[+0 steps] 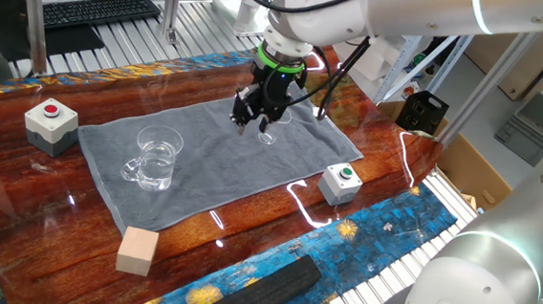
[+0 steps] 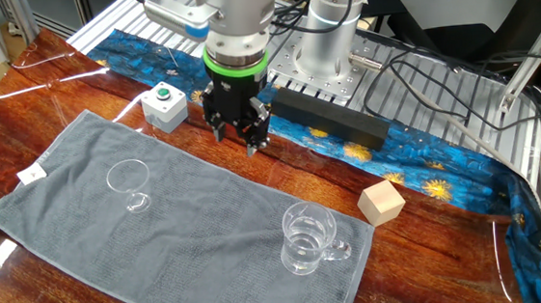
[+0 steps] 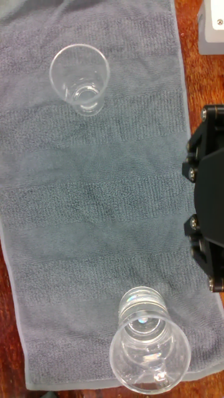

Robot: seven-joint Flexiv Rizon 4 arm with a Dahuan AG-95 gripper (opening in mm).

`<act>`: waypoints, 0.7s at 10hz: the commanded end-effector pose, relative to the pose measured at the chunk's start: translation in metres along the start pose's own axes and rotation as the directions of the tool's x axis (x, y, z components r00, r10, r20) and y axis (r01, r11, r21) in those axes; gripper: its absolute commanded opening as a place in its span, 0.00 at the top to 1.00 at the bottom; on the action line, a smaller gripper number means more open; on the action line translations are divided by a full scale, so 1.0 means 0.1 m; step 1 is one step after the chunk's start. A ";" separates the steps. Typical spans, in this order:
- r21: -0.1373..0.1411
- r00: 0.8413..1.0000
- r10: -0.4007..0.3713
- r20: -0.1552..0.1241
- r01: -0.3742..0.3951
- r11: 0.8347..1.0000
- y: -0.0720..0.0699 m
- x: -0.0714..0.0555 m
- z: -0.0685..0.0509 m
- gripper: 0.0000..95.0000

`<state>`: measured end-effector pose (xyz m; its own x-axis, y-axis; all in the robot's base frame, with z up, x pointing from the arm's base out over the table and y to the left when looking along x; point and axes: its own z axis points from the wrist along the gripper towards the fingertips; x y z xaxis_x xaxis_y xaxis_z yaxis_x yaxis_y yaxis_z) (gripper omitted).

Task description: Pour the water from one cup into another empty cup

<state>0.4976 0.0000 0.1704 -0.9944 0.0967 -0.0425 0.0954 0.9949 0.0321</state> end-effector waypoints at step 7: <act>0.001 1.000 0.007 -0.003 -0.007 1.000 0.03 0.02 0.01 1.00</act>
<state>0.4952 0.0048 0.1698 -0.9934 0.1075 -0.0398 0.1063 0.9938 0.0313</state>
